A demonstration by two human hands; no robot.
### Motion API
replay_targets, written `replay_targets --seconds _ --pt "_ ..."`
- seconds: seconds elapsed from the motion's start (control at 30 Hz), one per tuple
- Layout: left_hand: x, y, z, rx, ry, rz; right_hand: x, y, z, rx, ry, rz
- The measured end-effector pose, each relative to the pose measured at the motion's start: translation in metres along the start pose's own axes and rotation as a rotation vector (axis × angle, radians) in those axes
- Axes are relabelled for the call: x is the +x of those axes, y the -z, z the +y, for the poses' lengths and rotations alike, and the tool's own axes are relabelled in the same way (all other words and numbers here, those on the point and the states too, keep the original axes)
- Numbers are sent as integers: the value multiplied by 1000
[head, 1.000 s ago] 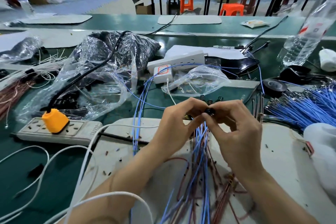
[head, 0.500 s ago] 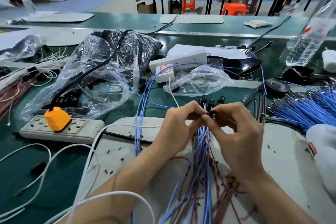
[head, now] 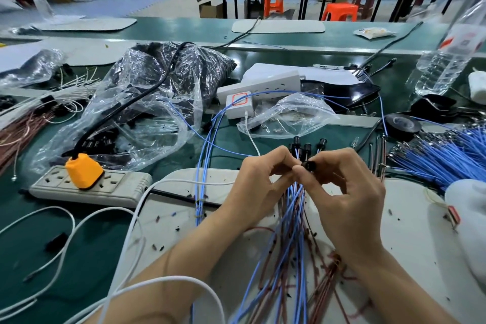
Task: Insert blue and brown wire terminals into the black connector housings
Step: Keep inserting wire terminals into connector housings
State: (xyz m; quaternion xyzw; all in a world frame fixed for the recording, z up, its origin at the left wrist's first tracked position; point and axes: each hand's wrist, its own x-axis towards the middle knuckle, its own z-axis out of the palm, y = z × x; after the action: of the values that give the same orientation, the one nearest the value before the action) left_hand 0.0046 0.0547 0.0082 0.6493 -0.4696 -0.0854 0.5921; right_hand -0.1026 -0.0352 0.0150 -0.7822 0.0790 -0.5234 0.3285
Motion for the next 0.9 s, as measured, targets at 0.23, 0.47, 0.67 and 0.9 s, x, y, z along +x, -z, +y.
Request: replay_targets --seconds 0.23,0.47,0.67,0.9 --pt "-1 -1 4 27 -18 -29 -1 -2 1 63 -2 -17" --pt "-1 0 3 81 -57 -28 -2 -3 -1 106 -30 -33" --pt "-2 -1 0 110 -110 -12 -1 -1 -1 73 -57 -28" --pt "1 0 -2 155 -138 18 0 -2 -5 123 -98 -23"
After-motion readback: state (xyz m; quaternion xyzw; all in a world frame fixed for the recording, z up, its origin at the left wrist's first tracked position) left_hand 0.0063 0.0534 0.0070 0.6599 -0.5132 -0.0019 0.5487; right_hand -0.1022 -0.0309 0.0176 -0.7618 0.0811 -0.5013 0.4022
